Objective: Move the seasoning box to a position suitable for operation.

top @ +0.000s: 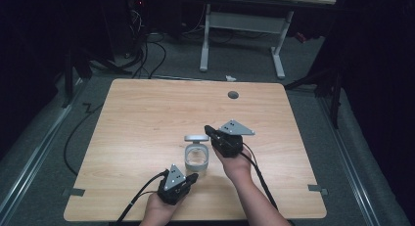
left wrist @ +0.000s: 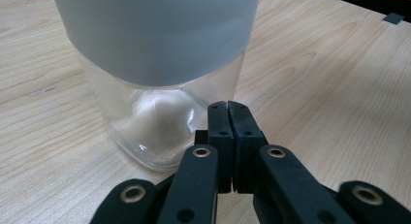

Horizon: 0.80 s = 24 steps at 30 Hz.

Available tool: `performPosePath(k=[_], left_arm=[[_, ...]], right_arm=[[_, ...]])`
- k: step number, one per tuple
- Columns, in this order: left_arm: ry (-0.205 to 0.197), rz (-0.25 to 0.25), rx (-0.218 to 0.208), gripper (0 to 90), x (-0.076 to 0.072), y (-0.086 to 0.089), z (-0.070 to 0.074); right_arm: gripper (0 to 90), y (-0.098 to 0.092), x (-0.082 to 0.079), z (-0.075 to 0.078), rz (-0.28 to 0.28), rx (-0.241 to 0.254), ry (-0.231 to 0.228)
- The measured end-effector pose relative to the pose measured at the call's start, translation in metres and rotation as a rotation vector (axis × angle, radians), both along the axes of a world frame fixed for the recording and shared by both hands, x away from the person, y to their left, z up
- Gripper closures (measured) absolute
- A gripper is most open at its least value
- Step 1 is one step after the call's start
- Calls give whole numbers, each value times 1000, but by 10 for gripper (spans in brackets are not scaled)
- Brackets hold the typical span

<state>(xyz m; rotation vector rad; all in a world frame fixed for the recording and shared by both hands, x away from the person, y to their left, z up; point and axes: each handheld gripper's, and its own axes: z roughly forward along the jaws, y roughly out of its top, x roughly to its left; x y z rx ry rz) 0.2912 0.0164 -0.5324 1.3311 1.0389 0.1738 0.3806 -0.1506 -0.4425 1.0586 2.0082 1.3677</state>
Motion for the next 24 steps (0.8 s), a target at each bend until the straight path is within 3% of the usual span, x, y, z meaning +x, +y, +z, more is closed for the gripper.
performPosePath(k=[11, 24], left_arm=[[-4, -1, 1, 890, 0, 0, 0], [-4, -2, 1, 890, -1, -1, 0]], right_arm=[[885, -1, -20, -3, 23, 23, -2], [881, -1, -40, -13, 49, 14, 2]])
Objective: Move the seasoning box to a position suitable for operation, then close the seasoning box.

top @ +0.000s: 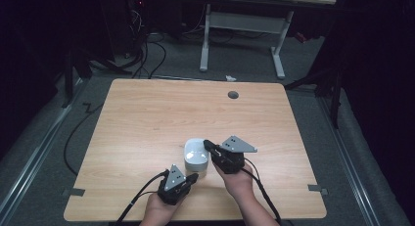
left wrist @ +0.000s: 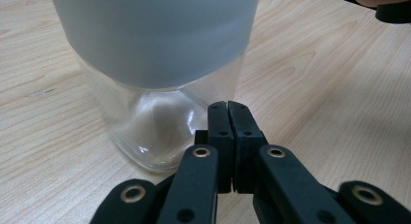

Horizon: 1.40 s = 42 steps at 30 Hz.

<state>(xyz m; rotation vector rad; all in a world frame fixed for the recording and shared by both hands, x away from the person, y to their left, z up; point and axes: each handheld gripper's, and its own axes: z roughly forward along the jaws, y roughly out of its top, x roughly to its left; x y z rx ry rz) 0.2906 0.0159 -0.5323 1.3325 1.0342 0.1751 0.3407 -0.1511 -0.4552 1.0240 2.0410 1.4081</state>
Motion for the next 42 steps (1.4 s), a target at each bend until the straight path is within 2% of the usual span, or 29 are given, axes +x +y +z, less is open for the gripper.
performPosePath(k=[5, 9, 14, 17, 18, 19, 20, 21, 22, 23, 24, 25, 27, 30, 31, 32, 34, 35, 36, 37, 38, 39, 41, 42], left_arm=[[-5, -2, -1, 883, 0, 0, 0], [-5, -7, -21, 880, -1, 3, 1], [-3, -21, -25, 850, -10, 10, 9], [-15, -10, 4, 824, -12, 21, 13], [-24, -3, 39, 780, -11, 27, 13], [-30, 4, 65, 780, -11, 30, 13], [-39, 17, 110, 753, -9, 35, 12], [-41, 31, 128, 724, -7, 40, 11], [-30, 59, 138, 682, -2, 51, 12], [-30, 59, 138, 665, -2, 51, 12], [-28, 84, 146, 642, 4, 59, 12], [-26, 100, 156, 642, 7, 64, 12], [-25, 160, 172, 601, 18, 81, 13], [-14, 267, 157, 551, 34, 109, 14], [-9, 283, 150, 543, 36, 114, 14], [-2, 322, 132, 537, 40, 124, 15], [16, 376, 87, 513, 44, 138, 15], [24, 394, 72, 513, 46, 142, 14], [34, 417, 52, 506, 48, 146, 13], [37, 425, 45, 506, 48, 148, 13], [37, 434, 46, 503, 49, 149, 13], [35, 437, 53, 503, 49, 149, 12], [35, 435, 62, 498, 50, 149, 11], [34, 431, 55, 496, 48, 148, 11]], right_arm=[[878, -3, -1, 2, -6, 9, -8], [872, -7, 0, 4, -13, 8, -13], [862, -16, 1, 2, -34, 8, -12], [848, -27, 2, -3, -54, 4, 5], [831, -34, 2, -8, -65, 4, 23], [831, -34, 2, -8, -65, 4, 23], [822, -37, 1, -10, -72, 5, 28], [808, -43, 0, -13, -83, 3, 37], [787, -53, -1, -19, -104, -6, 52], [787, -53, -1, -19, -104, -6, 52], [759, -64, -1, -27, -126, -11, 73], [759, -64, -1, -27, -126, -11, 73], [713, -78, -2, -34, -156, -5, 95], [638, -101, -6, -42, -208, 14, 123], [612, -111, -8, -44, -227, 18, 123], [590, -115, -10, -45, -237, 18, 124], [510, -137, -24, -50, -290, 7, 104], [510, -137, -24, -50, -290, 7, 104], [483, -148, -36, -52, -339, -4, 77], [483, -148, -36, -52, -339, -4, 77], [469, -157, -45, -55, -375, -13, 63], [469, -157, -45, -55, -375, -13, 63], [454, -161, -48, -56, -380, -70, 62], [441, -165, -48, -58, -392, -65, 77]])
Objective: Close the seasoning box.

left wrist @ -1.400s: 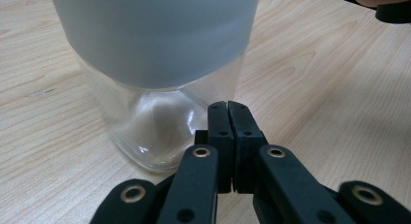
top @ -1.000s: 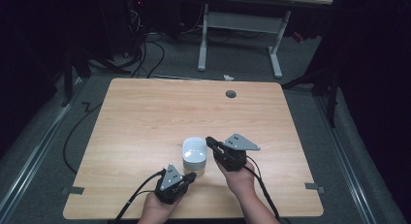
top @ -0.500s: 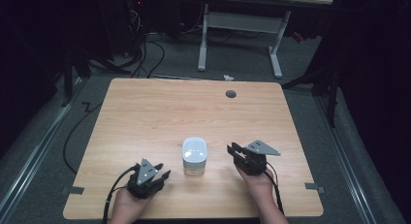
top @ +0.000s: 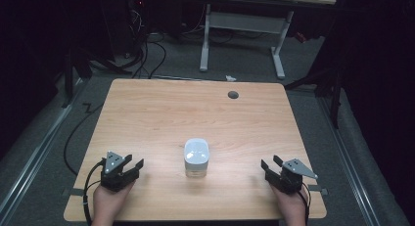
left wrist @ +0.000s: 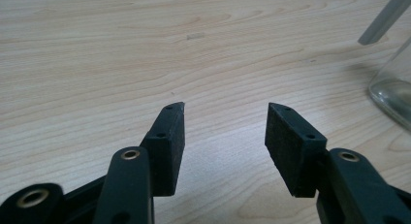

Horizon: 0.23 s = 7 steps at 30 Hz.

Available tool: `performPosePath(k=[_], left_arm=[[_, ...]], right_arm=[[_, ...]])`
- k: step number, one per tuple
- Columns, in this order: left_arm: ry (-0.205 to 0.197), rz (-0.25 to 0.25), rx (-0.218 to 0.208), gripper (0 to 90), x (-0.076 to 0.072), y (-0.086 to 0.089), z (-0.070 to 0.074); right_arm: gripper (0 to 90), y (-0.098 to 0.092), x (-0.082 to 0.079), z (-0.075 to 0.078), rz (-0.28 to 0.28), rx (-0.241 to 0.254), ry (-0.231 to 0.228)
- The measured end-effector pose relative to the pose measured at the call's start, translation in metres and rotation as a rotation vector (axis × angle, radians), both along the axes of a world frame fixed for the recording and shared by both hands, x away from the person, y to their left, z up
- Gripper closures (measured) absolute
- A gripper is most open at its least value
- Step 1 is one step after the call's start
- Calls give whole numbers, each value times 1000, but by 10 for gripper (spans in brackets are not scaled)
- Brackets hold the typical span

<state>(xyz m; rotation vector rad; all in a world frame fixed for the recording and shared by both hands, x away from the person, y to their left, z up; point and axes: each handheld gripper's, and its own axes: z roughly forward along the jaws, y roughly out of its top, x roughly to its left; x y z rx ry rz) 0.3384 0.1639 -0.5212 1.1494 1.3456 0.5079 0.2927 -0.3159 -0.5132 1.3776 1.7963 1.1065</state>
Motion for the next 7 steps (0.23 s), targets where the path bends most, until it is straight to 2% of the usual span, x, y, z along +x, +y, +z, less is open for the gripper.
performPosePath(k=[1, 2, 5, 7], left_arm=[[0, 0, 0, 497, 0, 0, 0], [2, -7, 0, 498, -2, -1, 0], [-6, -16, 12, 496, -4, -2, 2], [-16, -14, -17, 496, -5, -2, 6]], right_arm=[[441, 0, 0, 0, 0, 0, 0], [418, 0, 3, -1, 1, 19, 19], [398, 4, 4, -1, 18, 16, 24], [381, 8, 5, -1, 39, -4, 30]])
